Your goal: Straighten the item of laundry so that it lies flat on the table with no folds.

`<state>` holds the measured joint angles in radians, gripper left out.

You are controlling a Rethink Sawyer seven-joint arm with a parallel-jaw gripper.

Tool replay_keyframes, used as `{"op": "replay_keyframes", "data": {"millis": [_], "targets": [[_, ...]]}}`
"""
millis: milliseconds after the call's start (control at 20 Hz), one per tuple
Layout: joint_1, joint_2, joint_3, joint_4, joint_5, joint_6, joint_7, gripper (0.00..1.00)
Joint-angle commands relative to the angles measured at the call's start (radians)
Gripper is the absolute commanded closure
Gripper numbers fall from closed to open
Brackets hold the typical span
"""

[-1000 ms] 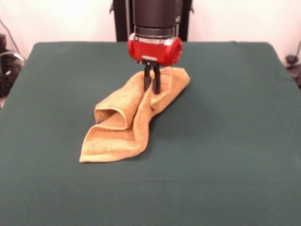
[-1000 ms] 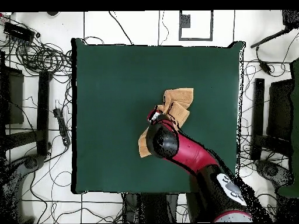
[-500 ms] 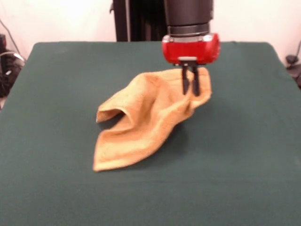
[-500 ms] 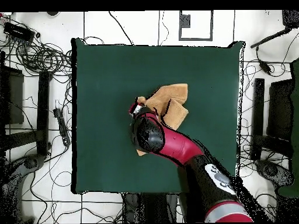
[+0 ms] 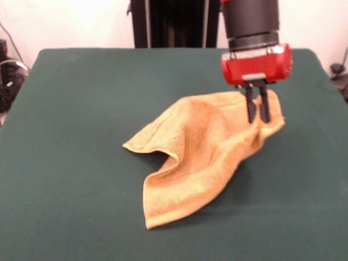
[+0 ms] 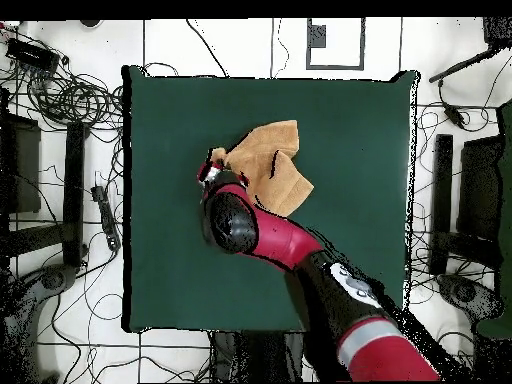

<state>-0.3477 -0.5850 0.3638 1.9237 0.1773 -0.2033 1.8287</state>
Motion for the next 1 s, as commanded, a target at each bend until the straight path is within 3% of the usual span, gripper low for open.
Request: {"op": "replay_keyframes", "data": {"millis": [50, 350, 500, 600, 800, 1000], "targets": [[0.016, 0.180, 0.203, -0.129, 0.004, -0.145, 0.330, 1.00], [-0.024, 0.240, 0.269, -0.187, -0.034, -0.138, 0.278, 1.00], [-0.126, 0.310, 0.445, -0.171, -0.135, -0.121, 0.293, 1.00], [-0.163, 0.338, 0.523, -0.134, -0.155, -0.102, 0.303, 1.00], [-0.145, 0.265, 0.487, -0.029, -0.052, -0.022, 0.304, 1.00], [-0.163, 0.273, 0.453, -0.007, -0.053, 0.077, 0.215, 1.00]]}}
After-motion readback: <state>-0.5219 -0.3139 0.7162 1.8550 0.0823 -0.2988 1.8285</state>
